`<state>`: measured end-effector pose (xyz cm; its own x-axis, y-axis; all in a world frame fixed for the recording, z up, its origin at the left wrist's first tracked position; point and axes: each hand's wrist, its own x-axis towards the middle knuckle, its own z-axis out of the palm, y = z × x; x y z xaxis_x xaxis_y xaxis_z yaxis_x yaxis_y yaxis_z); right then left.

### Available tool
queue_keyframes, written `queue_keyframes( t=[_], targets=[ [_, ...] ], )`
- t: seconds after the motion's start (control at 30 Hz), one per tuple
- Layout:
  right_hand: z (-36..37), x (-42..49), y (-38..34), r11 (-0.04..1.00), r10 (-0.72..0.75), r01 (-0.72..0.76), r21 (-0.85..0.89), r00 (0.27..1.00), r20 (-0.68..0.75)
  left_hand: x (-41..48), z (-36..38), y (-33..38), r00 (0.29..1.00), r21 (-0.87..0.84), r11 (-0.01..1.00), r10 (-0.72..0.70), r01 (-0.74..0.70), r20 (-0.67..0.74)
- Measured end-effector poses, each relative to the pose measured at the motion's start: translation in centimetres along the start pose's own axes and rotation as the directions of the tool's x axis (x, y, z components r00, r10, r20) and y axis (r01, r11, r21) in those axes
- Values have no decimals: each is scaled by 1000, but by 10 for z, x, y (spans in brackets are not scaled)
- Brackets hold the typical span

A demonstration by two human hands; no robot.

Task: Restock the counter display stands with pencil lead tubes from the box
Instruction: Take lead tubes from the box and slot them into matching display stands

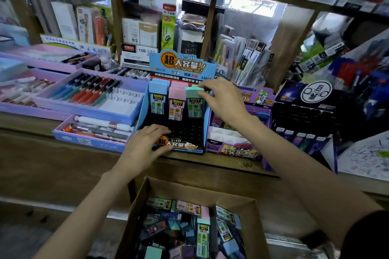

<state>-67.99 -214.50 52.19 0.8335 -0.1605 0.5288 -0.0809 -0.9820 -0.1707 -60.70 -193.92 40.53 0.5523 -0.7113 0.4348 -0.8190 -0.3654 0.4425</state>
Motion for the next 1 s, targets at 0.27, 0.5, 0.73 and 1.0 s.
queue_keyframes(
  t=[0.27,0.5,0.73,1.0],
  targets=[
    [7,0,-2,998,59,-59,8,998,-37,-1,0,0,1000,9,1000,-9,9,6],
    [6,9,0,993,74,-83,-82,991,-114,-1,0,1,1000,16,1000,-17,17,19],
    [2,13,-2,927,265,-247,280,964,-27,-1,3,-1,1000,40,999,-16,16,16],
    [1,16,5,916,275,-250,312,961,-35,-1,4,-2,1000,63,998,-12,11,16]
  ],
)
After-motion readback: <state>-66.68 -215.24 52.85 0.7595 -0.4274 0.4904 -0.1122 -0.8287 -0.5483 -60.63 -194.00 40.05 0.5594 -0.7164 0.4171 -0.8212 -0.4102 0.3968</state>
